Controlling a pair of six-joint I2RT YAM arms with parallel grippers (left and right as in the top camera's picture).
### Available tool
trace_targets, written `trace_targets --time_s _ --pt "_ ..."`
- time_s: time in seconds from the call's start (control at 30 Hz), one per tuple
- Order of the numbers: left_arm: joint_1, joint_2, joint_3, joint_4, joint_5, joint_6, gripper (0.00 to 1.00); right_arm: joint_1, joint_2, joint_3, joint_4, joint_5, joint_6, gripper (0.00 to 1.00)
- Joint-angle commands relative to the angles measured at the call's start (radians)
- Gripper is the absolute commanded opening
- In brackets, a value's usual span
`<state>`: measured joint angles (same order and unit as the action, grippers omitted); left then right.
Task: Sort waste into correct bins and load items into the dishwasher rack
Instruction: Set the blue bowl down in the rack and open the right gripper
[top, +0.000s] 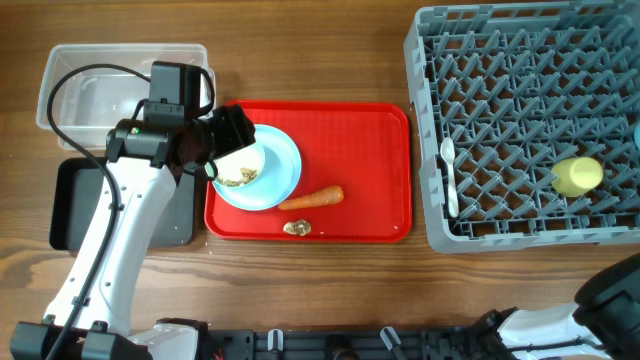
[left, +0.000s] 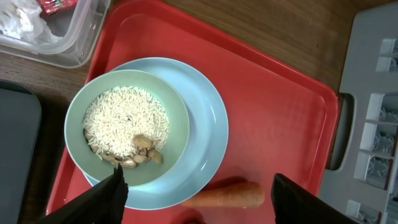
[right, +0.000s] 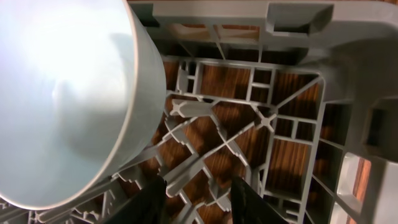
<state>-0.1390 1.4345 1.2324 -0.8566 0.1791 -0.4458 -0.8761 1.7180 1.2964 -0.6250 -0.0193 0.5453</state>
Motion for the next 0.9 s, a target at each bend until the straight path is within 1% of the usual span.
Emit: trace_targets --time_s 0.0,0.2,0.33,0.43,0.6,0.87 --pt "-0.001 0.008 0.01 0.003 -0.013 0.012 0.75 0.0 -0.056 -0.002 -0.002 -0.027 -0.022 0.36" --pt "-0.001 0.008 0.01 0.003 -0.013 0.012 0.75 0.0 -0.109 -0.002 0.007 -0.032 -0.022 0.37" --pt "-0.001 0.008 0.01 0.003 -0.013 0.012 0.75 0.0 -0.112 -0.002 0.036 -0.061 -0.022 0.37" --pt "-0.001 0.008 0.01 0.003 -0.013 0.012 0.75 0.0 -0.111 -0.002 0.078 -0.061 -0.023 0.41" --pt "-0.001 0.008 0.01 0.003 -0.013 0.012 0.75 0.0 -0.087 -0.002 0.108 -0.061 -0.021 0.41" --pt "-0.001 0.008 0.01 0.003 -0.013 0.012 0.75 0.0 -0.014 -0.003 0.108 -0.056 -0.022 0.41"
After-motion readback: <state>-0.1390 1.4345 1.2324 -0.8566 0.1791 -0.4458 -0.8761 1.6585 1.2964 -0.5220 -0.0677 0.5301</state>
